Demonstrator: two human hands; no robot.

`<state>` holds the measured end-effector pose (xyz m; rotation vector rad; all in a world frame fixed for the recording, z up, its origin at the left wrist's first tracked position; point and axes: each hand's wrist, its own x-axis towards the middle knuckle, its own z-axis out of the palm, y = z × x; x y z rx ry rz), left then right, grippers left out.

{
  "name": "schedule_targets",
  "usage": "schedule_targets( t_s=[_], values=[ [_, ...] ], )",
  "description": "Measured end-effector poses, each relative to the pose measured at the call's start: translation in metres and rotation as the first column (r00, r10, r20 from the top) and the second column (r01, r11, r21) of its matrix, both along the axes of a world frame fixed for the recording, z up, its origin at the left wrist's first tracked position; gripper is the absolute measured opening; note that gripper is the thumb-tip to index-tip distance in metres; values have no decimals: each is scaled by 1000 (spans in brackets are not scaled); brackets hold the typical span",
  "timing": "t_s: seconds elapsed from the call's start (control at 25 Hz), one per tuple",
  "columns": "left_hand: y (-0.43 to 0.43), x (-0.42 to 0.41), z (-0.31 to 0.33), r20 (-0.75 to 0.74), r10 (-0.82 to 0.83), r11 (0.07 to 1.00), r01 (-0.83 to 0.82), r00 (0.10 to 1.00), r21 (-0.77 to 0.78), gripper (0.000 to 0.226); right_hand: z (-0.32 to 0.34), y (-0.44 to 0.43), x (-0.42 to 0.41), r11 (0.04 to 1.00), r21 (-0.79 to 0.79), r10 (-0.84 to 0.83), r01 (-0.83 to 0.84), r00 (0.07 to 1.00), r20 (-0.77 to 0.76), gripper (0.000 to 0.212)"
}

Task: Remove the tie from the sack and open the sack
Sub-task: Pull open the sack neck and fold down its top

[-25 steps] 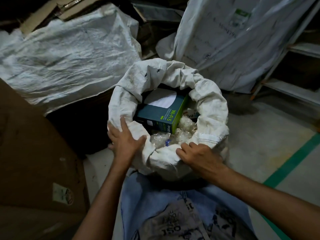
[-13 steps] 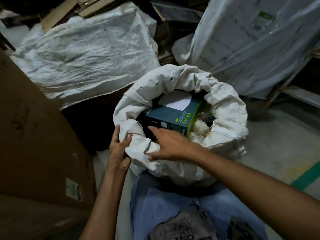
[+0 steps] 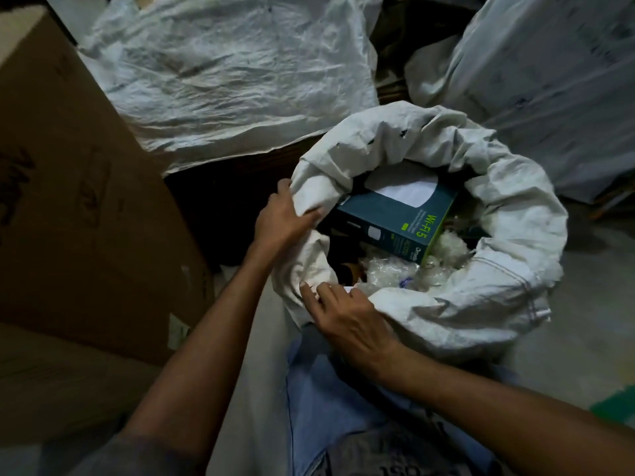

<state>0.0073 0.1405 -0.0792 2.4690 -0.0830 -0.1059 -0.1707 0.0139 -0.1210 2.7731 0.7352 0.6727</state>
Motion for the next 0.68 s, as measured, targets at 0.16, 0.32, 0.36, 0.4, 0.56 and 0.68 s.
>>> schedule_targets(
  t_s=[0.16, 0.32, 0.36, 0.4, 0.56, 0.68],
  values=[
    [-3, 31, -9, -149, 164, 876, -213, 975, -433, 13, 29, -4, 6, 925, 310, -63, 220, 893, -447, 62],
    [10, 43, -16, -558, 74, 417, -534, 827, -736, 25, 81, -32, 55, 765, 529, 56, 367, 780, -623, 31],
    [13, 41, -18, -590, 30, 356, -560, 807, -748, 34, 88, -36, 75, 785, 541, 81, 302, 815, -573, 36],
    [14, 38, -20, -592, -9, 324, -558, 806, -764, 39, 90, -39, 98, 833, 509, 92, 218, 852, -515, 50],
    [18, 30, -14, -473, -37, 367, -428, 880, -826, 29, 82, -46, 205, 996, 50, -47, 72, 922, -383, 94],
    [26, 35, -11, -416, -86, 457, -335, 905, -824, 26, 72, -52, 258, 998, -67, -34, 15, 958, -286, 85]
  ],
)
